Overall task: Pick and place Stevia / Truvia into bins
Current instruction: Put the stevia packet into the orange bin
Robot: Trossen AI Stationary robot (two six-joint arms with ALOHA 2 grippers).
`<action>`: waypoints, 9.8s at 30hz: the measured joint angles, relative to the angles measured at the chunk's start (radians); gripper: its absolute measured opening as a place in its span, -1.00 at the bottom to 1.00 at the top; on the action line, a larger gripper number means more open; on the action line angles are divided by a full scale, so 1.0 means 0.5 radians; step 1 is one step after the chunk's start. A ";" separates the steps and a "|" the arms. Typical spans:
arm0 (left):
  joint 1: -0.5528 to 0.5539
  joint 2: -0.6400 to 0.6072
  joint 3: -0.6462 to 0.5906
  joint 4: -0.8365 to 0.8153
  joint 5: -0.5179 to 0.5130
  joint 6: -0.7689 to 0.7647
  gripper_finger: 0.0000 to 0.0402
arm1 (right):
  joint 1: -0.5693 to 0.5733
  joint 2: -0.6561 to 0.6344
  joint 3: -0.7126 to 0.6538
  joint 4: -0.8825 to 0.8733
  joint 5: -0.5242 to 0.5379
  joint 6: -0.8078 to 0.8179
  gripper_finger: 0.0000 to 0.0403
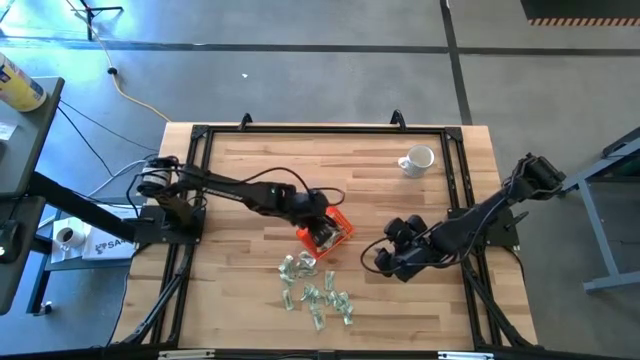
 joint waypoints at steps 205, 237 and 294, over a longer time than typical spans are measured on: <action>-0.048 -0.150 -0.585 -0.807 -0.069 -0.205 -0.44 | -0.831 0.006 -0.009 0.303 -0.481 -0.801 0.58; 0.008 -0.119 0.075 -0.223 -0.168 0.047 -0.88 | -0.745 0.006 -0.008 0.289 -0.522 -0.854 0.58; -0.100 -0.002 -0.493 -0.786 0.006 -0.129 -0.55 | -0.727 0.005 -0.007 0.157 -0.532 -1.019 0.58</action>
